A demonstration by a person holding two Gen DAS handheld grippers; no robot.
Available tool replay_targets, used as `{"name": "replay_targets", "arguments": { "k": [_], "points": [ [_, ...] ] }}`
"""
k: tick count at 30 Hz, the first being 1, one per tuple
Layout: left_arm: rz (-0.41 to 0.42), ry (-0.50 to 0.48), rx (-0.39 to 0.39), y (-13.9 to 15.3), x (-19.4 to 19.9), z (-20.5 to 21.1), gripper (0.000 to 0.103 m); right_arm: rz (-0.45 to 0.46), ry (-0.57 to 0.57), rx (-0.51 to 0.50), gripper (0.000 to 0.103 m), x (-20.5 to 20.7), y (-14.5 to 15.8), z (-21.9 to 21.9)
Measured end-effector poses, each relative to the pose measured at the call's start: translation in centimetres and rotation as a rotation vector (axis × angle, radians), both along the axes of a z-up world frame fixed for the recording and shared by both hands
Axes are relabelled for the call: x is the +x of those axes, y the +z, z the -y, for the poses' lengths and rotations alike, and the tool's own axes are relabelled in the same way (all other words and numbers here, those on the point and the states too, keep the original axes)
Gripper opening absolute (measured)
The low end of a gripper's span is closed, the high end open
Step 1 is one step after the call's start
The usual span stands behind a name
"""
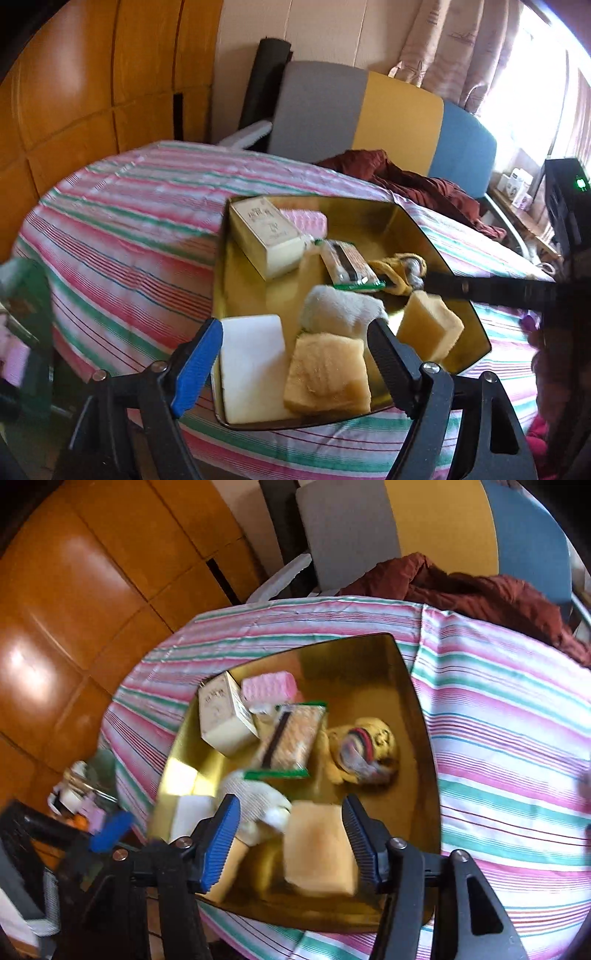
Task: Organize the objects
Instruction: 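Carry sponge and cracker packet to the gold tray and release them inside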
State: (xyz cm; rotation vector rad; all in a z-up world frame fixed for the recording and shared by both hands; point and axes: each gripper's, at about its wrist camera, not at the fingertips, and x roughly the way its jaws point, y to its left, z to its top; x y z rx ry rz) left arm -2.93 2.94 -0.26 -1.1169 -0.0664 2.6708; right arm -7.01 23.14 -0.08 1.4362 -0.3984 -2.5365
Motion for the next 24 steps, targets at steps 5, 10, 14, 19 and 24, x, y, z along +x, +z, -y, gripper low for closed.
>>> {"name": "replay_targets", "arguments": {
  "k": [5, 10, 14, 19, 24],
  "points": [
    [-0.044, 0.014, -0.054, 0.9, 0.4, -0.2, 0.082, -0.043, -0.002, 0.086, 0.06, 1.6, 0.4, 0.7],
    [-0.052, 0.008, -0.068, 1.4, 0.9, -0.6, 0.085, -0.088, -0.018, 0.135, 0.063, 2.8, 1.1, 0.8],
    [-0.055, 0.008, -0.072, 1.5, 1.2, -0.8, 0.085, -0.108, -0.03, 0.171, 0.065, 3.6, 1.3, 0.8],
    [-0.071, 0.005, -0.07, 2.0, 1.7, -1.0, 0.085, -0.133, -0.04, 0.218, 0.065, 4.7, 1.6, 0.6],
    [-0.089, -0.008, -0.066, 2.7, 2.1, -1.4, 0.085, -0.143, -0.061, 0.235, 0.065, 5.4, 1.8, 0.0]
  ]
}}
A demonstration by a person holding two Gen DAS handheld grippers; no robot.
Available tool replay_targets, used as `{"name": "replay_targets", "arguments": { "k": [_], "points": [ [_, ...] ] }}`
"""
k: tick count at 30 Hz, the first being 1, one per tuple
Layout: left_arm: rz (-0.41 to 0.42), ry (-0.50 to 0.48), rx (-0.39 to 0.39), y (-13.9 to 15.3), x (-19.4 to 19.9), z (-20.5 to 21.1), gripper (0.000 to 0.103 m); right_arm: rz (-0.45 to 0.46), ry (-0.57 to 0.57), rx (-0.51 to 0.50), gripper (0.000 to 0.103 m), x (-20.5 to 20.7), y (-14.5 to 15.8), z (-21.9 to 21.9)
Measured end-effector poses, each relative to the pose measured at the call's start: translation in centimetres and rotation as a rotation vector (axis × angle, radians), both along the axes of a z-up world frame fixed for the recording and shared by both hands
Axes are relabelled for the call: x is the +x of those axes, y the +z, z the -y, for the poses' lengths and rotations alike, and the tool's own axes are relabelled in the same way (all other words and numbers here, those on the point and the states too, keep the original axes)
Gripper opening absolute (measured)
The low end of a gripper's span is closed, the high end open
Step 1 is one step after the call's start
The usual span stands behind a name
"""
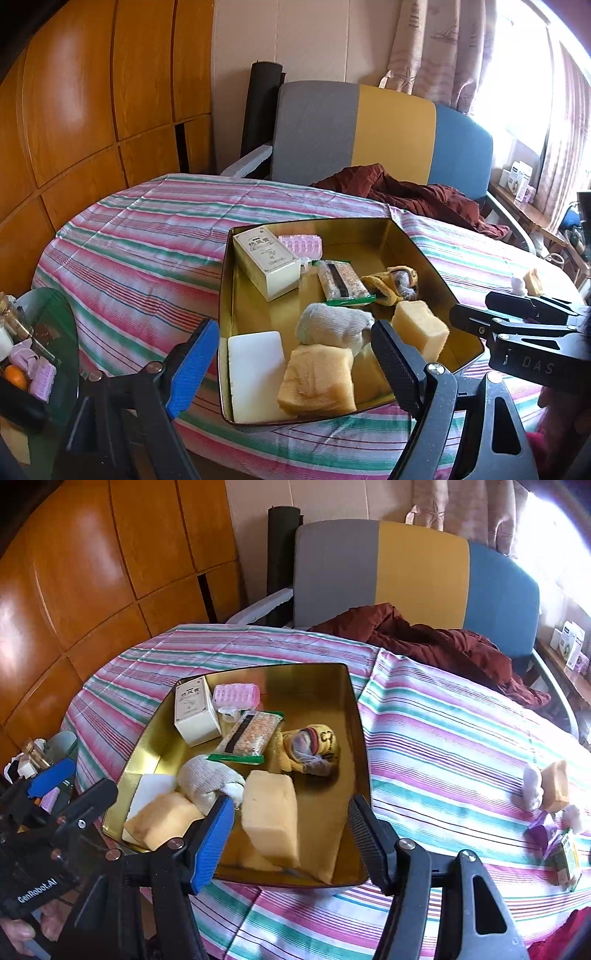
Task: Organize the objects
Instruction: 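Carry sponge and cracker packet to the gold tray and release them inside, then move both tools back to the remaining items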
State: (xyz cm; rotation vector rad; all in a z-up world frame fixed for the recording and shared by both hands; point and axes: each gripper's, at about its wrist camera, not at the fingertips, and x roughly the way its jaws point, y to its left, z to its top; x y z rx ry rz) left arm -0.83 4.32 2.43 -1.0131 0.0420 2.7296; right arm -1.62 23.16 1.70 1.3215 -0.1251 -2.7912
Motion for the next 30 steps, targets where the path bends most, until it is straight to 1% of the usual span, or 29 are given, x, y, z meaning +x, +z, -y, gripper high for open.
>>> {"name": "replay_targets", "arguments": {
  "k": [8, 19, 26, 30],
  "points": [
    [-0.011, -0.045, -0.001, 0.5, 0.4, -1.4, 0.085, 0.002, -0.07, 0.001, 0.065, 1.0, 0.0, -3.0],
    [-0.009, -0.13, -0.008, 0.7, 0.7, -4.3, 0.085, 0.056, -0.211, -0.001, 0.065, 2.3, -1.6, -8.7],
    [-0.009, -0.222, -0.014, 1.0, 1.2, -7.3, 0.085, 0.104, -0.301, 0.009, 0.065, 3.2, -2.3, -12.7],
    [-0.006, -0.281, -0.022, 1.1, 1.4, -9.4, 0.085, 0.13, -0.37, -0.007, 0.065, 4.1, -2.4, -16.2]
  ]
}}
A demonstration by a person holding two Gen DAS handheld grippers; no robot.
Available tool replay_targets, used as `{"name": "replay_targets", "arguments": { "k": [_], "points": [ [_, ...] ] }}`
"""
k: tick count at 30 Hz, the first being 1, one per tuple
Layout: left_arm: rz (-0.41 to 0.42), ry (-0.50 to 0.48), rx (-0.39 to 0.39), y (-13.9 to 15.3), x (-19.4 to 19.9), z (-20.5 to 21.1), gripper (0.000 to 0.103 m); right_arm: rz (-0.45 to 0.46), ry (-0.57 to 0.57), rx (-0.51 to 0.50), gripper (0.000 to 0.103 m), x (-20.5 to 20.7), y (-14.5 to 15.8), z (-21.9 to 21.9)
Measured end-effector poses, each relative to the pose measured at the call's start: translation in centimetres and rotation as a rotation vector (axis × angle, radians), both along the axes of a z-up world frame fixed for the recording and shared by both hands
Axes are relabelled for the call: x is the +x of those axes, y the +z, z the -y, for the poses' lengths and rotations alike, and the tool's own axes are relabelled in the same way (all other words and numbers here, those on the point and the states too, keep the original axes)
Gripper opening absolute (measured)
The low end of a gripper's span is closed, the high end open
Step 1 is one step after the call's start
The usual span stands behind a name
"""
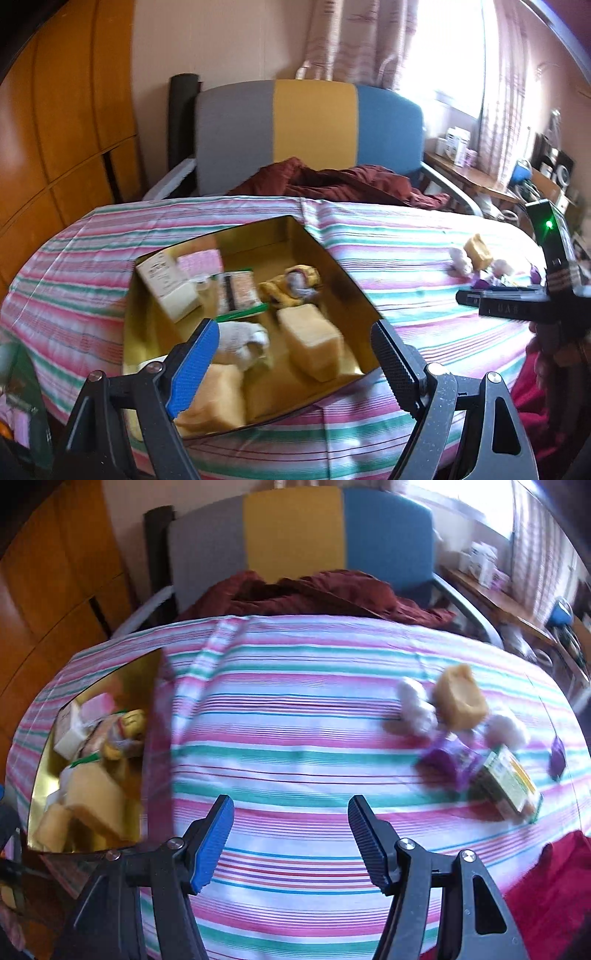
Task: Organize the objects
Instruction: 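Move both tools back to the remaining items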
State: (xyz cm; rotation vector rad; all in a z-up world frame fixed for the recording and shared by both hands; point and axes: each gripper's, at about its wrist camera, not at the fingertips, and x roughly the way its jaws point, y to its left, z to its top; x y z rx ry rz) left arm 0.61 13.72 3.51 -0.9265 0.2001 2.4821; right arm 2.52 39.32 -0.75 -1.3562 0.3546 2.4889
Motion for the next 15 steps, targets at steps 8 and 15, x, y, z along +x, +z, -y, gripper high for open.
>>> {"name": "replay_targets", "arguments": {
  "k": [8, 15],
  "points": [
    [-0.004, -0.134, -0.015, 0.3, 0.9, -4.8, 0.085, 0.038, -0.218, -0.02, 0.065, 3.1, 0.0, -9.4],
    [0.016, -0.25, -0.04, -0.1, 1.5, -9.5, 0.087, 0.051, -0.457, -0.042, 0.065, 5.7, -0.8, -17.3]
  ]
}}
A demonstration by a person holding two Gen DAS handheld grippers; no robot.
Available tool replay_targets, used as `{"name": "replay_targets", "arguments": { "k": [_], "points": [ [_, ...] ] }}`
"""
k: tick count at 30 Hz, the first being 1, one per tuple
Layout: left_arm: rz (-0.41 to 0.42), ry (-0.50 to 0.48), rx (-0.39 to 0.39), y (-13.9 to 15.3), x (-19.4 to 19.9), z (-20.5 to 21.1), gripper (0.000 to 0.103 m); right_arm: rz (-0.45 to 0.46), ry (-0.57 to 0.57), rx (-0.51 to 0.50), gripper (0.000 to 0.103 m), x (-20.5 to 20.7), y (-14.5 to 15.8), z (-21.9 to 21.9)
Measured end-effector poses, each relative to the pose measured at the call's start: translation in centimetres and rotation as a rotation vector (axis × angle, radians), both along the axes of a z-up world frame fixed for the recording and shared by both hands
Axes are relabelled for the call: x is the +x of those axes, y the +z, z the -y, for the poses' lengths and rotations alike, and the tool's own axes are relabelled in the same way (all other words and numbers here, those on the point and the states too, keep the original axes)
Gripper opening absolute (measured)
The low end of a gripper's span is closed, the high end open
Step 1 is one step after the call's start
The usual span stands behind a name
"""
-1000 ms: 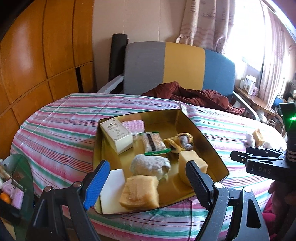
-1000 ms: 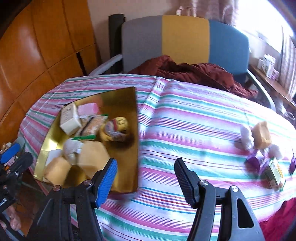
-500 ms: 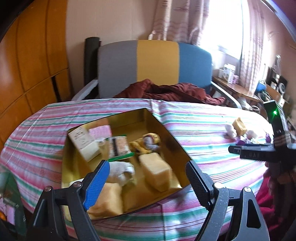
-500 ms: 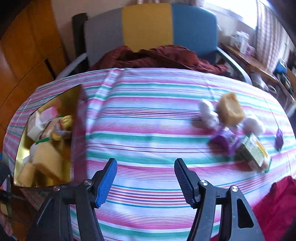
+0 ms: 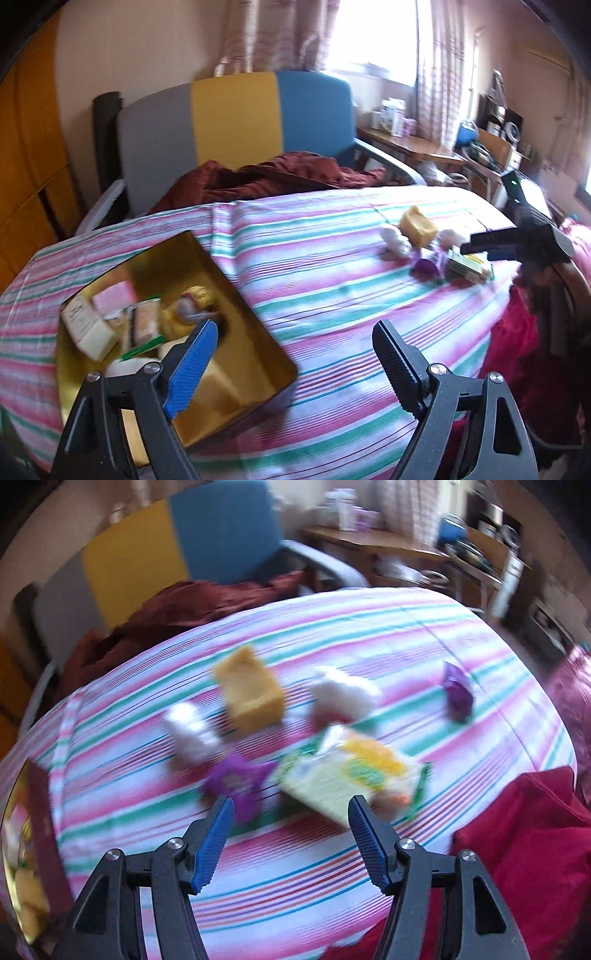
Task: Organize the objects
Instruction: 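Move both tools back to the remaining items, then grasp the purple snack packet with left tool while right tool grasps juice box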
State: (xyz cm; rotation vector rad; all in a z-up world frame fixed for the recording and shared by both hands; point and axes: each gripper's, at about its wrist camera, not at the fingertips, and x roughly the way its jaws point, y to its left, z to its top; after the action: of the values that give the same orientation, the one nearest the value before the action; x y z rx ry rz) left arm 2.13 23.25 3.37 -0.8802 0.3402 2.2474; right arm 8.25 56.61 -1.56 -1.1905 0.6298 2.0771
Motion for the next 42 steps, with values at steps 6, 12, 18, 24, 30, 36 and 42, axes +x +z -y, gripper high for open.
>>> {"name": "replay_targets", "arguments": {
  "k": [6, 12, 18, 24, 30, 36, 42],
  "points": [
    [0.035, -0.068, -0.039, -1.3, 0.2, -4.1, 0.087, 0.001, -0.054, -0.068, 0.068, 0.0, -2.0, -2.4],
    [0.09, -0.112, -0.056, -2.7, -0.1, -7.0, 0.087, 0.025, -0.048, -0.087, 0.074, -0.8, -3.1, -2.9],
    [0.153, -0.123, -0.06, -4.0, -0.9, -9.0, 0.087, 0.019, 0.015, -0.159, 0.074, -1.7, -4.0, -2.8],
    [0.186, -0.119, -0.086, -5.4, -1.0, -9.5, 0.087, -0.03, 0.008, -0.202, 0.074, -1.0, -3.7, -2.7],
    [0.19, -0.137, -0.095, -5.7, -1.3, -10.9, 0.087, -0.05, -0.074, -0.146, 0.074, 0.4, -2.5, -3.2],
    [0.208, -0.171, -0.074, -5.5, -2.1, -14.2, 0.087, -0.128, -0.156, -0.129, 0.074, 1.8, -1.2, -4.9],
    [0.264, -0.229, -0.037, -5.7, -3.1, -18.8, 0.085, -0.18, -0.172, -0.154, 0.074, 2.5, -0.6, -5.2]
  ]
}}
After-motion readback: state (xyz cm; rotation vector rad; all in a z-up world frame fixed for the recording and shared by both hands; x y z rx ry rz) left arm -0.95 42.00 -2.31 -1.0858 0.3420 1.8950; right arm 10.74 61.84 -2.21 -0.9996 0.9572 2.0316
